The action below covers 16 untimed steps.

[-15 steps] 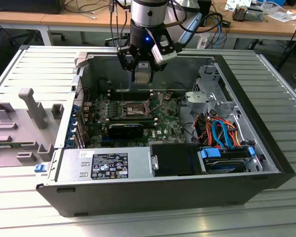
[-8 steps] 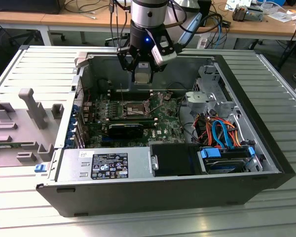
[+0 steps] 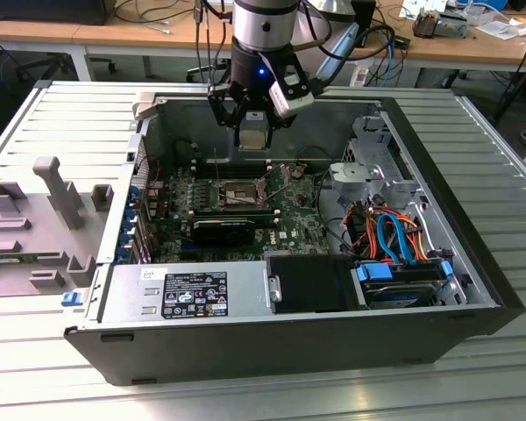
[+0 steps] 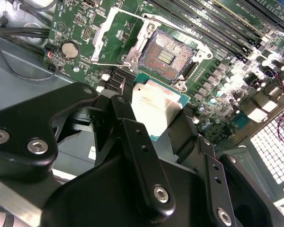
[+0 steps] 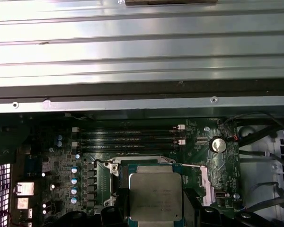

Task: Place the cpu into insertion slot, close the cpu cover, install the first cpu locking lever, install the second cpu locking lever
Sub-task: 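Place the cpu into insertion slot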

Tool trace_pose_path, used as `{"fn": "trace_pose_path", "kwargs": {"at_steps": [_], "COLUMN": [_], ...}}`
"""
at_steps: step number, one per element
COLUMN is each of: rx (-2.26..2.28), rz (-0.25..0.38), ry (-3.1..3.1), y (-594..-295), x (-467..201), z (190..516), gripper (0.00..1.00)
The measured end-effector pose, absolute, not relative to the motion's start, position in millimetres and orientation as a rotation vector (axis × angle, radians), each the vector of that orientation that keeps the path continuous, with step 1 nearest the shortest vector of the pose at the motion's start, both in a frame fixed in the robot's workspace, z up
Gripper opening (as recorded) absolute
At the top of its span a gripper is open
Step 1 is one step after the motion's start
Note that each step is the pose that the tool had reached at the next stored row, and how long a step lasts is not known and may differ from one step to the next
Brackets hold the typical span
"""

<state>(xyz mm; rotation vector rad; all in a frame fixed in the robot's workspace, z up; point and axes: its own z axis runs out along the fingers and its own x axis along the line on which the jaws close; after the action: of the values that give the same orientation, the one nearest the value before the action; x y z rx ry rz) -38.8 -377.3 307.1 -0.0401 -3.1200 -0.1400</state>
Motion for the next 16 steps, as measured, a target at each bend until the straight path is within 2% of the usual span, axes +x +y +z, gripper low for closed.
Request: {"fn": "trace_pose_path", "kwargs": {"at_steps": [16], "rx": [-0.040], "rz": [-0.140], "ry": [-3.120], "y": [-377.7], "x": [-38.8], "z": [304.5], "gripper": [0.54]}}
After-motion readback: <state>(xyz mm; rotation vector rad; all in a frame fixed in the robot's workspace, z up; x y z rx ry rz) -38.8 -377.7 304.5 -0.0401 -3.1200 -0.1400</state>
